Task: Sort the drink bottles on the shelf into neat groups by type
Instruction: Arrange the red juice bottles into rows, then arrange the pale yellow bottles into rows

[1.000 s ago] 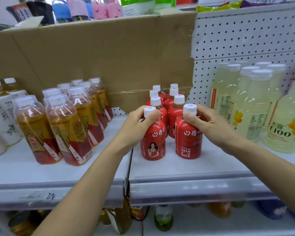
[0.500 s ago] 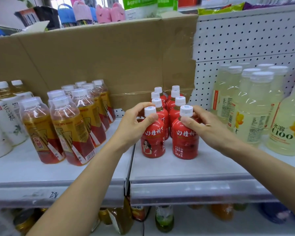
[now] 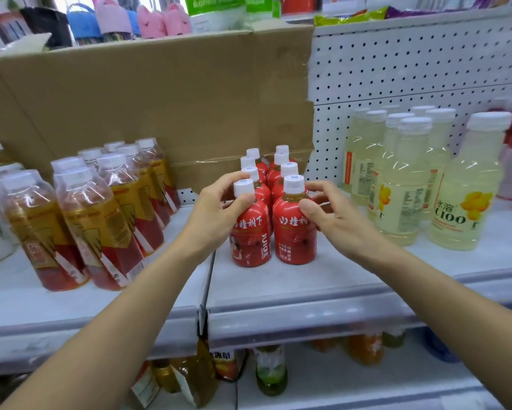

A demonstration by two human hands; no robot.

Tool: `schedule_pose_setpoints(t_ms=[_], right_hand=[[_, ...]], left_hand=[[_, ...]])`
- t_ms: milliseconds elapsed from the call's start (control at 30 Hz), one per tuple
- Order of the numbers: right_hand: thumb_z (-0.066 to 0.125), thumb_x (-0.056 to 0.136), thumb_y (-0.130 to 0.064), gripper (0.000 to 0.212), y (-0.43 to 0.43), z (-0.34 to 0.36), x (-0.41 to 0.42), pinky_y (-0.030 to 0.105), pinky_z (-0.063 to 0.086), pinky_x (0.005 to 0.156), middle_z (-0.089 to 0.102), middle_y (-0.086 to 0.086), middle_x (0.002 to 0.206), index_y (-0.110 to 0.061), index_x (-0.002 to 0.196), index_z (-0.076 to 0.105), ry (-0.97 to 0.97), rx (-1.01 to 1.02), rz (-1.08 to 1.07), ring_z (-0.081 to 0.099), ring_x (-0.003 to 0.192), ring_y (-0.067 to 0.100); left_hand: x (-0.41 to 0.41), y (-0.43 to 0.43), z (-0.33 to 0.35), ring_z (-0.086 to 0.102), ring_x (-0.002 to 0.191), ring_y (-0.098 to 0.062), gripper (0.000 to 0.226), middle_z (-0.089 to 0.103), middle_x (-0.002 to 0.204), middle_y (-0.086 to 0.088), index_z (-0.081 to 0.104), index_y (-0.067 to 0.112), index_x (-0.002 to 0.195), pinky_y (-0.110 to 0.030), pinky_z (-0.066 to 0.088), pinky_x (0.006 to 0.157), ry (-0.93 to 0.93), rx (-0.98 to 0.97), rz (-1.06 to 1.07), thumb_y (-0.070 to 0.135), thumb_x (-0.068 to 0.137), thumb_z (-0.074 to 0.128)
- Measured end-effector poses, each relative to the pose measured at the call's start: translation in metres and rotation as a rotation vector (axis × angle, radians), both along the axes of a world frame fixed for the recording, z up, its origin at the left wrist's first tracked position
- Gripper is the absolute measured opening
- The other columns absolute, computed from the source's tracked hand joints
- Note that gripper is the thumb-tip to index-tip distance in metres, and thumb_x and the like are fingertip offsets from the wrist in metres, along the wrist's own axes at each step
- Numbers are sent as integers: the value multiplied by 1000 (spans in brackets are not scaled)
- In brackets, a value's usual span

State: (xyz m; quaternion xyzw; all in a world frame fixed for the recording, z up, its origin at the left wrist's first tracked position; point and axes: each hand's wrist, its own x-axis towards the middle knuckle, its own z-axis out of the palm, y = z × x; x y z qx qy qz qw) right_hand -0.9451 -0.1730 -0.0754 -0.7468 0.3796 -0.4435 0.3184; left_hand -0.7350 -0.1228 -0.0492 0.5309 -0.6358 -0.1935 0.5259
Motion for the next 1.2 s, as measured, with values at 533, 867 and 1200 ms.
schedule_pose_setpoints(t_ms=[533,867,1200], right_hand=[[76,75,-31,73,-35,36,-176,47,35,104,44,11,131,-6,134,40,-131,-533,-649,40,122,25],[73,80,-30,57,-81,34,-228,48,49,86,54,2,111,-19,116,29,8,-231,-273,53,105,28],[79,77,-22,87,-112,40,-273,43,28,112,36,16,139,-2,144,27,-43,-402,-459,32,130,29]], left_hand=[[-207,-40,10,45,125,-3,69,42,140,8,33,23,147,-27,38,110,-105,-176,52,29,90,71],[-266,-87,8,59,112,-12,61,56,124,3,33,25,134,-27,50,94,32,-155,291,12,87,69],[-232,-66,14,42,129,-27,75,42,138,-9,26,20,145,-46,39,110,-233,-186,726,14,85,71]])
